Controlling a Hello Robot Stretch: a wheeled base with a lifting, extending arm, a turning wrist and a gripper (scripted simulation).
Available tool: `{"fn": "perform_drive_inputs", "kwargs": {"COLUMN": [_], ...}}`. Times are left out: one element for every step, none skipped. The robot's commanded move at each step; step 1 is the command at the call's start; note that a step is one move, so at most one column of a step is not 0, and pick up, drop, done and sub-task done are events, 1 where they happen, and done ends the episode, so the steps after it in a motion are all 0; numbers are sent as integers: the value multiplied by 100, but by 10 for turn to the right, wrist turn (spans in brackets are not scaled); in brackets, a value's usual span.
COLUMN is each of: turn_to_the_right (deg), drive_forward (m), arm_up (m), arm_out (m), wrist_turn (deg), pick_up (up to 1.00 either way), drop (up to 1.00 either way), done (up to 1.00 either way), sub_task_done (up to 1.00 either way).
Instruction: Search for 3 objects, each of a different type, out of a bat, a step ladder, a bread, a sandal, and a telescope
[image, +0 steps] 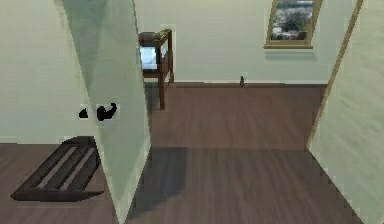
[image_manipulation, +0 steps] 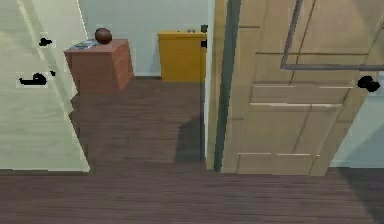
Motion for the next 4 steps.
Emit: {"fn": "perform_drive_inputs", "kwargs": {"turn_to_the_right": [-450,-150,0,-240], "drive_forward": [0,0,35,0], "arm_up": [0,0,0,0], "arm_out": [0,0,0,0], "wrist_turn": [0,0,0,0], "pick_up": [0,0,0,0], "drop": [0,0,0,0], "done": [0,0,0,0], "sub_task_done": [0,0,0,0]}}
